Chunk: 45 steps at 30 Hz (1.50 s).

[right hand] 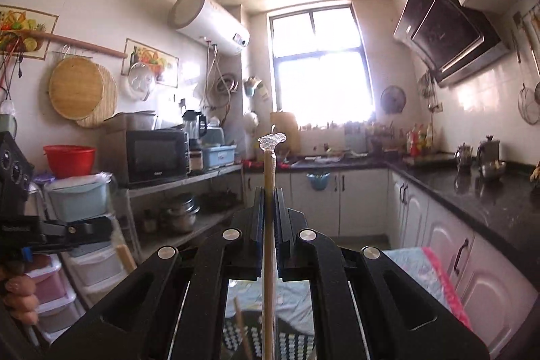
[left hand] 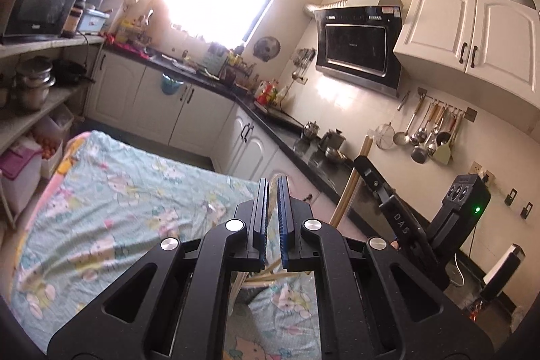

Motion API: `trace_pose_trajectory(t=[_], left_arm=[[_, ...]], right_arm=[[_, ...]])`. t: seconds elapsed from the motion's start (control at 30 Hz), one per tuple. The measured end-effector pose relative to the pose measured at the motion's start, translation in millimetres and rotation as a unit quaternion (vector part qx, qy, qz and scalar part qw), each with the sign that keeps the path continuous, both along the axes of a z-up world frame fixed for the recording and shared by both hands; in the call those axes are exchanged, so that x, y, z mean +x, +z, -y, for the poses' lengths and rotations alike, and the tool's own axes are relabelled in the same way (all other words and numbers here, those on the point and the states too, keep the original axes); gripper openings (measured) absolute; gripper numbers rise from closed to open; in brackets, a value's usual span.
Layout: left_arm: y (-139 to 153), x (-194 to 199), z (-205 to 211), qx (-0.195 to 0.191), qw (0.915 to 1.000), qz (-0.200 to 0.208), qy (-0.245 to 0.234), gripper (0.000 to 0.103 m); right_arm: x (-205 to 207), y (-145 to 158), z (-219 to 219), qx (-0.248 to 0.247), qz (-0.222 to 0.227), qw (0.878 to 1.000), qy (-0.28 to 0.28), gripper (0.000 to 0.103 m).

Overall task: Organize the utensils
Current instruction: 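Lower both held chopsticks upright into the green caddy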

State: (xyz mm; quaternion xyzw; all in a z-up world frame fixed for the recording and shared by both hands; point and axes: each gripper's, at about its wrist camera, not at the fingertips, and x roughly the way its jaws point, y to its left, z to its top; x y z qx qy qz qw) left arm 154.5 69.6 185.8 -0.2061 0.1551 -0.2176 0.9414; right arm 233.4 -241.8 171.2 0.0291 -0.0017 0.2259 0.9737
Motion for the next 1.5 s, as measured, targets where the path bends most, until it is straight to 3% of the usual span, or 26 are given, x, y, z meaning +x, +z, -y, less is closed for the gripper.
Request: trace_pose_trajectory(t=[0.47,1.5], left_arm=[[18.1,27.2,2.5,0.036,0.9981,0.026,0.043,0.003],[-52.1,70.5,28.7,0.076,0.9955,-0.004,0.056,0.003]], right_arm=[[28.8,-11.9,-19.8,-0.013,0.027,0.999,-0.028,0.006],[68.1,-78.1,-38.6,-0.008,-0.047,0.998,-0.043,0.006]])
